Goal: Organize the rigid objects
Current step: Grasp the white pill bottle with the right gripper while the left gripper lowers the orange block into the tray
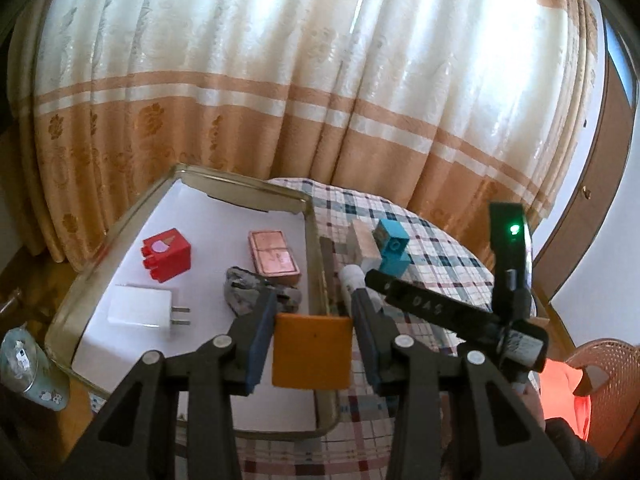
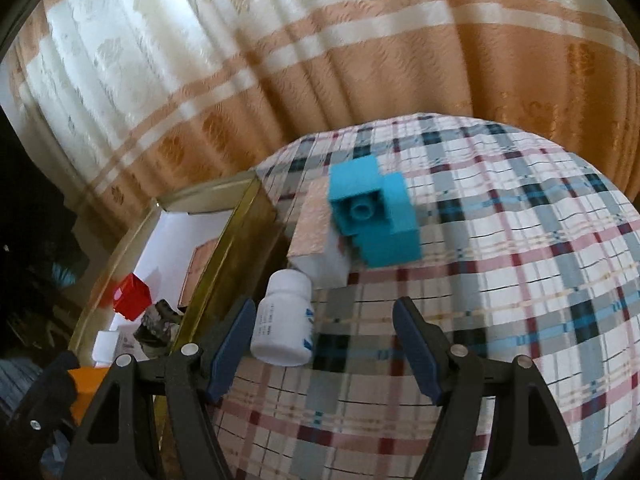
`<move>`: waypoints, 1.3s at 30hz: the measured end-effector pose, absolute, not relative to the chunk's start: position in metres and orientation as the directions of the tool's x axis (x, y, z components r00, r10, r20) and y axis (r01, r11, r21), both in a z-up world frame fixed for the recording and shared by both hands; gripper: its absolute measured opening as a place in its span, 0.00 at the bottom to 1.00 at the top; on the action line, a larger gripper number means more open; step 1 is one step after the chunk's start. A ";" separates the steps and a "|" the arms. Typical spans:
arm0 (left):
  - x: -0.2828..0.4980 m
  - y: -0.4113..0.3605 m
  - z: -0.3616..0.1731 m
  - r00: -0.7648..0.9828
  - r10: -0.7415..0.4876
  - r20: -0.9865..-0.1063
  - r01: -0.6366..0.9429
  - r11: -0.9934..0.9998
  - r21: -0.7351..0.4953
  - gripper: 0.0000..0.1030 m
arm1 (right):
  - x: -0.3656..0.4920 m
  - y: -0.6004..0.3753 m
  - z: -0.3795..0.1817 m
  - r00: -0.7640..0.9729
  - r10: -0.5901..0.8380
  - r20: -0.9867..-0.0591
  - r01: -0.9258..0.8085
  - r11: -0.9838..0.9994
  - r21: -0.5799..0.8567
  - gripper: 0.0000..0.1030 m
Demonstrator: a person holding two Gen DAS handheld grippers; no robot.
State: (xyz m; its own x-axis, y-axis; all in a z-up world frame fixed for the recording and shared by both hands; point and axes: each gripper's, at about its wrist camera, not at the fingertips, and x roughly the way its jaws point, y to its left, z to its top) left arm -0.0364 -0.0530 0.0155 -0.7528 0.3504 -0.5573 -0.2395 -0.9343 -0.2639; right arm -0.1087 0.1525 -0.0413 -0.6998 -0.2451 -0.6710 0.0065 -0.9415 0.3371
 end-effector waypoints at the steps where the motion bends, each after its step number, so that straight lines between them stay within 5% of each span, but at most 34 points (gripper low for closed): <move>1: -0.037 -0.056 0.017 -0.758 0.349 -0.551 -0.237 -0.934 -0.266 0.27 | -0.112 0.149 -0.042 -0.693 -0.241 -0.680 0.008 -0.945 0.328 0.71; 8: -0.040 -0.062 0.014 -0.754 0.335 -0.565 -0.224 -0.940 -0.258 0.27 | -0.127 0.125 -0.055 -0.630 -0.234 -0.740 0.038 -0.962 0.272 0.71; 12: -0.039 -0.070 0.010 -0.761 0.287 -0.582 -0.211 -0.958 -0.196 0.36 | -0.130 0.120 -0.054 -0.630 -0.233 -0.741 0.059 -0.965 0.254 0.68; 20: -0.042 -0.079 0.006 -0.755 0.260 -0.602 -0.176 -0.965 -0.195 0.36 | -0.129 0.115 -0.048 -0.623 -0.275 -0.732 0.121 -0.959 0.258 0.39; 30: -0.044 -0.068 -0.005 -0.702 0.297 -0.647 -0.217 -0.955 -0.203 0.36 | -0.124 0.125 -0.053 -0.624 -0.295 -0.724 0.095 -0.948 0.305 0.38; 33: -0.045 -0.061 -0.008 -0.665 0.327 -0.671 -0.252 -0.944 -0.211 0.55 | -0.124 0.126 -0.052 -0.628 -0.299 -0.718 0.092 -0.945 0.313 0.38; 39: -0.053 -0.056 -0.016 -0.634 0.291 -0.716 -0.235 -0.955 -0.180 0.55 | -0.120 0.131 -0.049 -0.640 -0.306 -0.704 0.092 -0.941 0.326 0.38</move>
State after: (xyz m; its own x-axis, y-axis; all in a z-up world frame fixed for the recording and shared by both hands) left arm -0.0535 -0.0556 -0.0165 -0.6345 0.2905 -0.7162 -0.2347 -0.9553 -0.1796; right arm -0.1197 0.1310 -0.0492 -0.6403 -0.3065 -0.7043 0.0918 -0.9409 0.3259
